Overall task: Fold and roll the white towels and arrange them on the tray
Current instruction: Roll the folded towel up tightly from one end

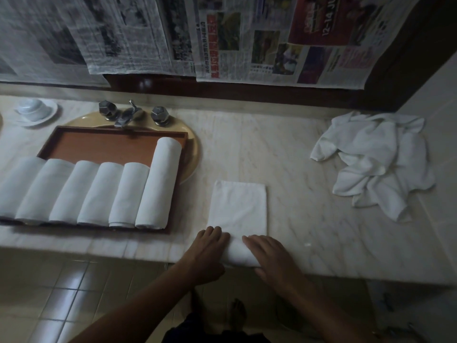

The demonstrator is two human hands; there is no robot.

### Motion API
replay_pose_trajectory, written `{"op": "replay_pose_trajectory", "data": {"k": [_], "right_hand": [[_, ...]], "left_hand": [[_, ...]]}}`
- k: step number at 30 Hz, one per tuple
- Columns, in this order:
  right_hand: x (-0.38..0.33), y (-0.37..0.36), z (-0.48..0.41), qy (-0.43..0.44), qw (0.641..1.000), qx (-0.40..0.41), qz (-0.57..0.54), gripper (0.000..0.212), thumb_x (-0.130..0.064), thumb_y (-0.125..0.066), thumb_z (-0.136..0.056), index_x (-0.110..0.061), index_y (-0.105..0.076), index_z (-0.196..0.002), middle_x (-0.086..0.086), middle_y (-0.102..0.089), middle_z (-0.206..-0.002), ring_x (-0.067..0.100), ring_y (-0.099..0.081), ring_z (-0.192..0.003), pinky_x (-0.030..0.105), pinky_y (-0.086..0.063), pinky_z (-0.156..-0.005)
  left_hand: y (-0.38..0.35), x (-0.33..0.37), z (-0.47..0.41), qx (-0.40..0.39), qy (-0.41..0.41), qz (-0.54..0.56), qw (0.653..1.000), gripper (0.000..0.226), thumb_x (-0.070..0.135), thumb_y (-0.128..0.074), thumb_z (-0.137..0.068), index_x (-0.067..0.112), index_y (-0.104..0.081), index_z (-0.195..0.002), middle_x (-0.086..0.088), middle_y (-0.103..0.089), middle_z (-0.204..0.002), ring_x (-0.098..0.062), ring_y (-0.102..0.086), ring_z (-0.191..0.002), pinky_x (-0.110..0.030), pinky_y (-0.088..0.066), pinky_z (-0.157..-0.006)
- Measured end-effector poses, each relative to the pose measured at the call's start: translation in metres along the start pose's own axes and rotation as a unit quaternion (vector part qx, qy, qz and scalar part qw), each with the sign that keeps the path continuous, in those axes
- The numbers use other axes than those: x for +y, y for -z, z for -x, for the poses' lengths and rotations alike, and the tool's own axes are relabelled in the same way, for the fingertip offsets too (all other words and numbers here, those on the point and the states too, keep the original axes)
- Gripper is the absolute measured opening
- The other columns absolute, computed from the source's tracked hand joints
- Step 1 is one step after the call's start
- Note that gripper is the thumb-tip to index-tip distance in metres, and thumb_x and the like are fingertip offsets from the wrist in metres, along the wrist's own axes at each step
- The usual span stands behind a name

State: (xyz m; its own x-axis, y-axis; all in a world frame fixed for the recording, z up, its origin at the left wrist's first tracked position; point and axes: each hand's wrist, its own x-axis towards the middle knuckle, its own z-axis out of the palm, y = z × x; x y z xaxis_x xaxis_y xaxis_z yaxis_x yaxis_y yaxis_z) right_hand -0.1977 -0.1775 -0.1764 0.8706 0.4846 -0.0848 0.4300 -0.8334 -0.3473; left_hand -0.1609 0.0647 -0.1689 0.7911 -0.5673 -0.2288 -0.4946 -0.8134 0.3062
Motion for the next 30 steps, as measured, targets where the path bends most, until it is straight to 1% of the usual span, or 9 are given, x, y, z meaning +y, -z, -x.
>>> {"op": "replay_pose_trajectory", "data": {"k": [3,7,11,14,17,21,26,28,30], "right_hand": [[-0.001,-0.001,0.014,0.001,1.000,-0.007,-0.016,0.094,-0.022,-0.092,-0.060,-0.018,-0.049,-0.144,0.002,-0.062,-0.138,0.022,-0.063,-0.120,0.040,-0.057,-0.098],[-0.001,0.007,0.023,-0.038,0.995,-0.037,-0.088,0.066,-0.030,-0.075,-0.083,-0.018,-0.050,-0.143,0.005,-0.054,-0.143,0.024,-0.053,-0.128,0.042,-0.045,-0.109],[0.000,0.015,0.018,-0.050,0.991,-0.030,-0.123,0.062,-0.060,-0.069,-0.083,-0.030,-0.052,-0.136,-0.011,-0.048,-0.136,0.009,-0.043,-0.122,0.031,-0.041,-0.103],[0.009,0.018,0.014,-0.054,0.995,-0.026,-0.077,0.059,-0.066,-0.054,-0.089,-0.032,-0.052,-0.137,-0.012,-0.046,-0.134,0.011,-0.041,-0.120,0.033,-0.041,-0.099],[0.013,0.022,0.007,-0.070,0.995,-0.030,-0.063,0.060,-0.065,-0.039,-0.096,-0.031,-0.049,-0.143,-0.010,-0.049,-0.137,0.015,-0.042,-0.123,0.037,-0.038,-0.103],[0.013,0.025,-0.008,-0.160,0.979,-0.021,-0.125,0.041,-0.059,-0.048,-0.099,-0.036,-0.051,-0.132,-0.008,-0.053,-0.131,0.013,-0.045,-0.117,0.037,-0.039,-0.104],[-0.003,0.021,-0.009,-0.174,0.978,0.085,-0.076,0.042,-0.050,-0.047,-0.098,-0.027,-0.064,-0.129,-0.005,-0.059,-0.131,0.018,-0.050,-0.118,0.040,-0.044,-0.102],[-0.023,0.016,-0.002,-0.131,0.978,0.160,-0.030,0.037,-0.037,-0.054,-0.098,-0.022,-0.066,-0.129,0.001,-0.062,-0.131,0.024,-0.055,-0.120,0.043,-0.047,-0.101],[-0.043,0.004,0.004,-0.081,0.982,0.168,0.015,0.040,-0.029,-0.058,-0.097,-0.020,-0.063,-0.135,0.007,-0.059,-0.140,0.030,-0.054,-0.129,0.050,-0.044,-0.109]], "left_hand": [[-0.004,-0.011,0.022,0.012,-0.026,0.079,0.997,0.071,0.042,-0.062,-0.074,0.019,-0.046,-0.139,0.003,-0.049,-0.126,-0.017,-0.047,-0.110,-0.035,-0.046,-0.094],[-0.008,-0.016,0.044,0.034,-0.060,0.132,0.989,0.058,0.038,-0.064,-0.087,0.019,-0.044,-0.139,0.005,-0.049,-0.132,-0.016,-0.050,-0.116,-0.035,-0.045,-0.097],[-0.003,-0.028,0.042,0.035,-0.027,0.154,0.987,0.063,0.059,-0.065,-0.088,0.030,-0.046,-0.140,0.012,-0.044,-0.133,-0.008,-0.046,-0.114,-0.029,-0.045,-0.096],[0.003,-0.035,0.033,-0.001,0.014,0.186,0.983,0.074,0.067,-0.063,-0.084,0.028,-0.049,-0.145,0.009,-0.044,-0.132,-0.009,-0.044,-0.117,-0.029,-0.042,-0.100],[0.009,-0.041,0.025,-0.036,0.048,0.250,0.967,0.066,0.067,-0.061,-0.087,0.030,-0.049,-0.140,0.008,-0.049,-0.128,-0.008,-0.049,-0.113,-0.028,-0.044,-0.095],[0.020,-0.037,0.013,-0.052,0.125,0.346,0.929,0.035,0.037,-0.068,-0.098,0.024,-0.048,-0.123,0.002,-0.055,-0.115,-0.007,-0.058,-0.096,-0.015,-0.047,-0.071],[0.023,-0.038,0.005,-0.029,0.139,0.339,0.930,0.053,0.060,-0.056,-0.084,0.020,-0.055,-0.119,0.001,-0.057,-0.114,-0.006,-0.057,-0.099,-0.021,-0.045,-0.074],[0.021,-0.040,0.003,-0.031,0.143,0.332,0.932,0.062,0.069,-0.051,-0.080,0.021,-0.055,-0.118,0.001,-0.057,-0.115,-0.010,-0.057,-0.100,-0.026,-0.047,-0.077],[0.019,-0.042,0.000,-0.033,0.151,0.331,0.931,0.061,0.071,-0.051,-0.080,0.022,-0.056,-0.116,0.002,-0.058,-0.112,-0.012,-0.058,-0.098,-0.030,-0.049,-0.077]]}}
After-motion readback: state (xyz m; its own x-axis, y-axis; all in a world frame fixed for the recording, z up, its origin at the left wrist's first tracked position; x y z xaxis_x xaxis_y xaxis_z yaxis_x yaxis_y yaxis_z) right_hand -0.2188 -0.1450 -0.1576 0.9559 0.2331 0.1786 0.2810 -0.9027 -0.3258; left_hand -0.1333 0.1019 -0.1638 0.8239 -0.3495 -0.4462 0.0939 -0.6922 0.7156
